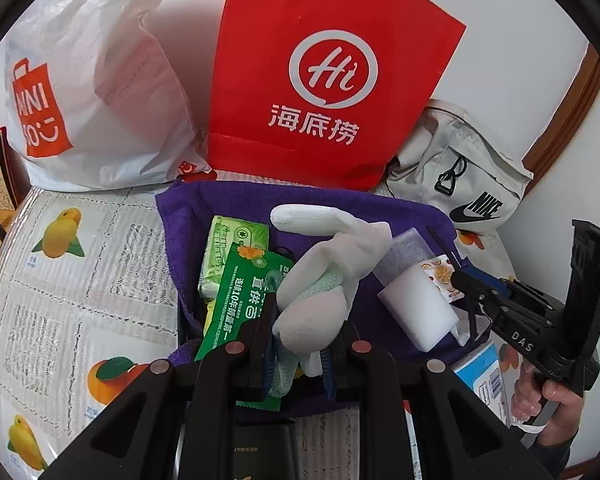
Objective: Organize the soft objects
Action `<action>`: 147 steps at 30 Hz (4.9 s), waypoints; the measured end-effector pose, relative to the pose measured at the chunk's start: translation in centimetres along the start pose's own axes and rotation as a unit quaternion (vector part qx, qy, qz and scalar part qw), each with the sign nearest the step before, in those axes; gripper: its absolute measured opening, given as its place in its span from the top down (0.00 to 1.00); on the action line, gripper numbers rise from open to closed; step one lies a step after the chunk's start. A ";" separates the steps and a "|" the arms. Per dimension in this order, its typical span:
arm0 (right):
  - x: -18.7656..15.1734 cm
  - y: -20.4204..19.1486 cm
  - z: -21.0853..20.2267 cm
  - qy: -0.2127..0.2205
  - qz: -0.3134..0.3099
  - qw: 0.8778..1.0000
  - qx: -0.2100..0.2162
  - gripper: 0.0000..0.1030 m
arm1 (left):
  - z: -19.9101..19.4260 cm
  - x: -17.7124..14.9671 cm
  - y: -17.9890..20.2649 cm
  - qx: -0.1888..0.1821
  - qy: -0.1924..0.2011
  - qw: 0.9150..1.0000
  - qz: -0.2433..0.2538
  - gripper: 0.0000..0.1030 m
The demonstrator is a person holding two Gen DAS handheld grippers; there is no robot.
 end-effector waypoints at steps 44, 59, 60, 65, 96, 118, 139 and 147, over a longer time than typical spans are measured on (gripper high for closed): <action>-3.1 0.5 -2.1 -0.009 0.003 1.000 -0.004 0.55 | 6.6 0.2 0.9 -0.005 -0.052 0.998 0.017 0.73; -3.7 0.0 -3.3 -0.004 0.005 1.000 -0.009 0.55 | 3.5 0.5 1.6 0.033 -0.031 0.998 0.045 0.33; -3.9 0.1 -3.5 -0.004 0.009 1.000 -0.008 0.55 | 3.2 0.5 1.6 0.032 -0.029 0.998 0.044 0.33; -4.6 0.6 -5.1 -0.004 0.027 1.000 -0.015 0.54 | 0.9 -0.2 2.0 0.035 -0.023 0.998 0.046 0.32; -14.1 -2.5 -23.7 0.062 0.070 0.993 -0.077 0.06 | -17.7 -14.6 8.8 0.056 0.067 0.993 0.082 0.09; -19.8 -4.1 -30.4 0.093 0.067 0.989 -0.098 0.05 | -24.1 -20.0 10.2 0.076 0.122 0.987 0.078 0.09; -20.5 -4.3 -31.1 0.092 0.071 0.988 -0.099 0.04 | -24.6 -20.8 10.6 0.073 0.124 0.986 0.080 0.09; -20.6 -4.3 -31.1 0.092 0.070 0.988 -0.100 0.04 | -24.6 -20.8 10.6 0.075 0.123 0.986 0.081 0.09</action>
Point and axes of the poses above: each gripper's, at about its wrist camera, not at the fingertips, and z roughly the way its jaws point, y to its right, x to its top, the point moved 6 cm from there along z, roughly the way its jaws point, and after that the axes turned 12 degrees about -x, right-handed, at the moved point
